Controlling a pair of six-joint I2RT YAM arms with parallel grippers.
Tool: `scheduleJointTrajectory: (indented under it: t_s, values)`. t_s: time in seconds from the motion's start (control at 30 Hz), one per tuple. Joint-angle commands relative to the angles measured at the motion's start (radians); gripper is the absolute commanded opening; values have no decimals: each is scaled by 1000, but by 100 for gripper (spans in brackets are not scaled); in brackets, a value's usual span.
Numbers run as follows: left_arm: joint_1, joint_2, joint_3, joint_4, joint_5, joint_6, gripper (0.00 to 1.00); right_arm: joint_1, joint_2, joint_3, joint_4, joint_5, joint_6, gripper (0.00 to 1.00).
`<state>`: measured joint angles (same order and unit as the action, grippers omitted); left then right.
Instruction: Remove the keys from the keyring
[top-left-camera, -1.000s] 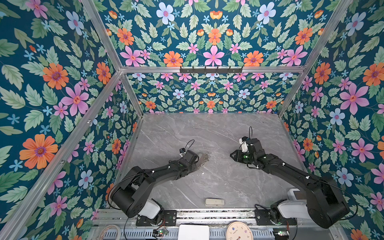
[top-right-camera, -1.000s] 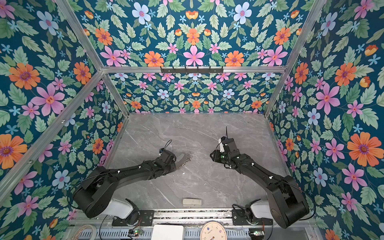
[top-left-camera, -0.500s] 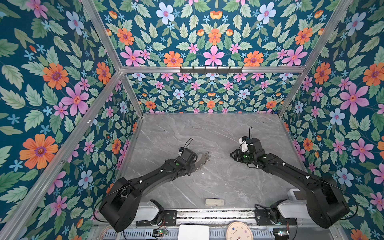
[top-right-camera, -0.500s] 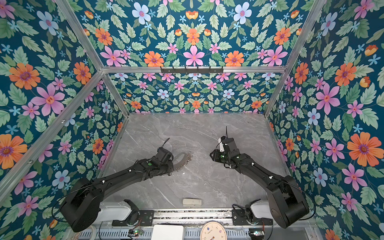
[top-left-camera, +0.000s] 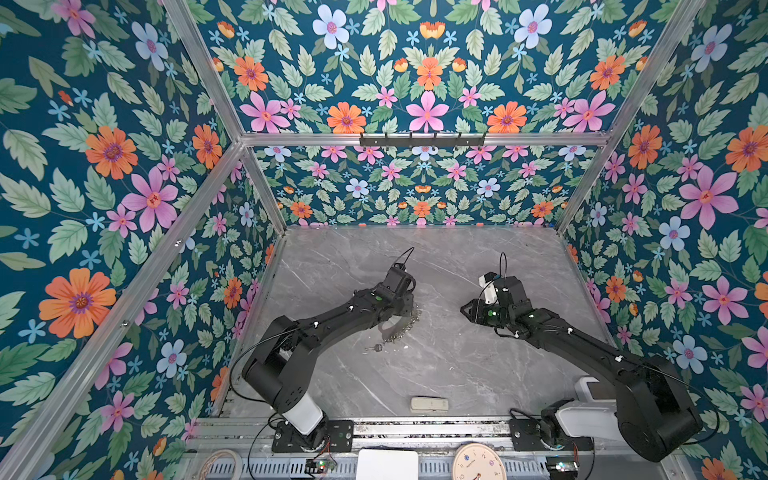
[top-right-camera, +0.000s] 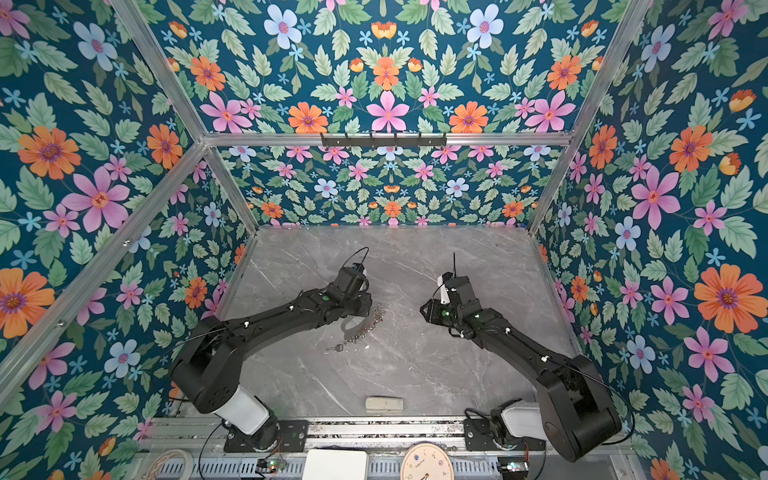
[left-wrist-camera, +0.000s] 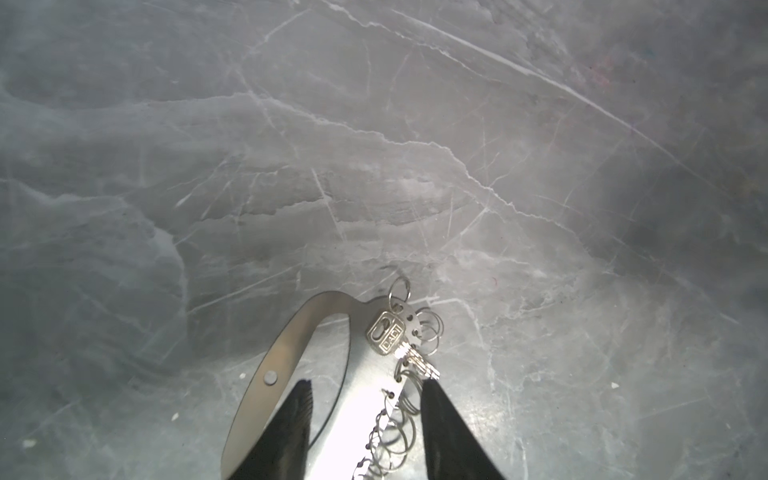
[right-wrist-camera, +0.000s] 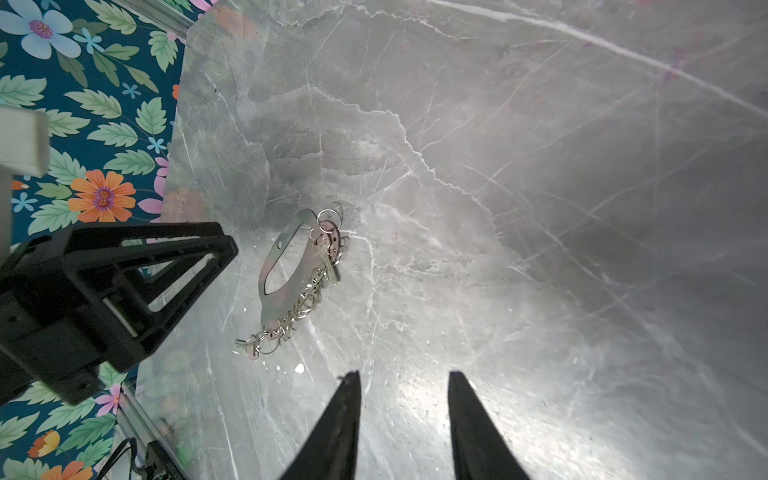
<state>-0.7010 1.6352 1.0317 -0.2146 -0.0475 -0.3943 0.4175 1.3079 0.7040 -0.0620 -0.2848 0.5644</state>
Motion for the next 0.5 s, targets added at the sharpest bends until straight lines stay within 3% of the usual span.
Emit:
scheduleJointTrajectory:
  t_s: [0.0, 0.47]
  values:
    - [0, 31, 20, 45, 44, 73, 45, 0, 0, 2, -2, 4, -12, 37]
    - [0, 260, 207, 5, 73, 141, 35, 1, 18, 3, 0, 7, -12, 37]
